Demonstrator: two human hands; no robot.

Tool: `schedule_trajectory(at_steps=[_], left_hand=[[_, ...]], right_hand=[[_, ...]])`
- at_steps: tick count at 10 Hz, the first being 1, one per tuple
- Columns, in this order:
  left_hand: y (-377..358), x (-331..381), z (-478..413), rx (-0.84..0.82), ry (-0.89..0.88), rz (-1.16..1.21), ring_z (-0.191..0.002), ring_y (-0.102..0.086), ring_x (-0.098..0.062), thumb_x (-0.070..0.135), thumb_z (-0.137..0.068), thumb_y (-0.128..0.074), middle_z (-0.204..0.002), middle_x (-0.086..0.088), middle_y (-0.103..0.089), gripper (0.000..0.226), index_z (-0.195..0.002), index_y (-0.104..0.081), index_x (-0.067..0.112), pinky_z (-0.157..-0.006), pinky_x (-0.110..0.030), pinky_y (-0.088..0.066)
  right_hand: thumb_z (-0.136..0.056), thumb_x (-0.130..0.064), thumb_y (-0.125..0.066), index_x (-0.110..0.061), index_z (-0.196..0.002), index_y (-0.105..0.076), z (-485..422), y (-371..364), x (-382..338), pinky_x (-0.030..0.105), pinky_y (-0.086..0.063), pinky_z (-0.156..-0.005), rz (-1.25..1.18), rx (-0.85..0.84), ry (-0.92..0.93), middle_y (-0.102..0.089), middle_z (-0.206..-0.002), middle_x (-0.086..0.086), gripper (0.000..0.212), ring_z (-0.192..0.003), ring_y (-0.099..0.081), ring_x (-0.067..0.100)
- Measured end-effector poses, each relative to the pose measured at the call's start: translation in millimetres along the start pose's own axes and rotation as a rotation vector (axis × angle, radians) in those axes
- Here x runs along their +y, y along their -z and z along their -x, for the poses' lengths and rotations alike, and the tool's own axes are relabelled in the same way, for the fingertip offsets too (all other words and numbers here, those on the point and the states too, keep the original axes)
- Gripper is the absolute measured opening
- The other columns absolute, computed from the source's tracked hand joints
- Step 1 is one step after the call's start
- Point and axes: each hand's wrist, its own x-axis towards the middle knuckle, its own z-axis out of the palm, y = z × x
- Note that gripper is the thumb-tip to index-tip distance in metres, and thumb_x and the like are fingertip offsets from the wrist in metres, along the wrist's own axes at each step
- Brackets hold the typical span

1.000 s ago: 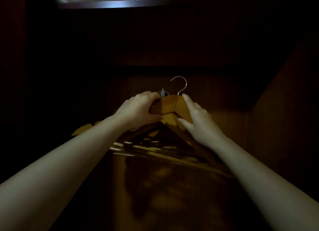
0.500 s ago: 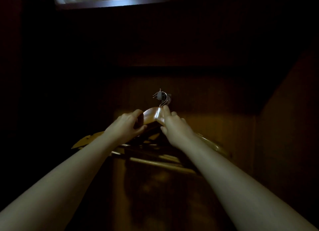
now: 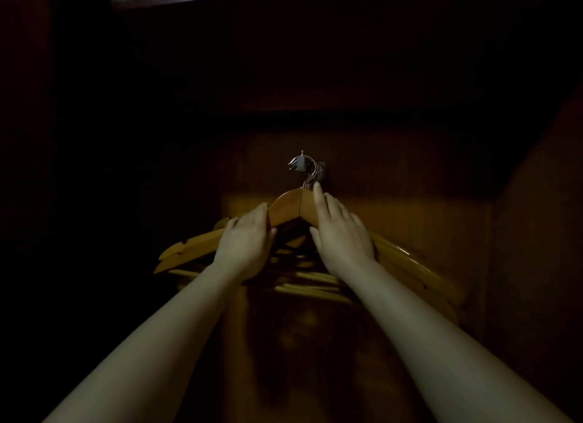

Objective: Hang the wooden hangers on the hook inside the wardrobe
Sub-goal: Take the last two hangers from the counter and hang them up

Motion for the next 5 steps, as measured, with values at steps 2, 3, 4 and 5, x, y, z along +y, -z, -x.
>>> schedule_trajectory(at_steps=[2,3,4,5], left_hand=[[21.0,7.9,30.2,-0.176,0.066,-0.086,-0.147,0.002,-0.016,0.048,-0.096,-0.029,-0.159,-0.004,0.002,0.071,-0.148,0.007,0.017,-0.117,-0.038,0.002],[43.4,12.0,53.1,-0.215,-0.022,-0.064,-0.146,0.004,-0.012,0.048,-0.096,-0.028,-0.159,0.0,0.003,0.067,-0.149,0.004,0.021,-0.117,-0.035,0.004],[79.9,22.1,74.1,-0.319,-0.108,-0.001,-0.145,-0.006,-0.011,0.046,-0.096,-0.032,-0.159,0.003,-0.007,0.063,-0.149,-0.006,0.026,-0.117,-0.032,-0.004],[122.7,28.2,92.8,-0.362,-0.212,0.055,-0.138,-0.027,-0.005,0.046,-0.093,-0.041,-0.152,0.012,-0.027,0.058,-0.145,-0.022,0.031,-0.115,-0.028,-0.023]], right_hand=[[-0.097,-0.043,-0.032,-0.012,-0.148,0.009,31.7,21.7,-4.8,0.041,-0.003,-0.118,0.197,-0.034,0.074,0.011,-0.158,0.005,0.072,-0.146,0.01,0.021],[-0.097,-0.042,-0.03,-0.018,-0.149,-0.007,51.2,52.5,-6.9,0.037,0.0,-0.118,0.164,-0.106,0.153,0.0,-0.159,0.001,0.062,-0.146,0.008,0.017],[-0.097,-0.041,-0.033,-0.028,-0.147,-0.019,72.3,89.1,-12.3,0.031,-0.004,-0.117,0.033,-0.235,0.203,-0.016,-0.157,-0.008,0.053,-0.145,-0.005,0.008],[-0.096,-0.042,-0.038,-0.033,-0.146,-0.02,94.3,121.1,-5.2,0.029,-0.018,-0.115,-0.037,-0.373,0.216,-0.024,-0.153,-0.014,0.054,-0.141,-0.022,0.004]])
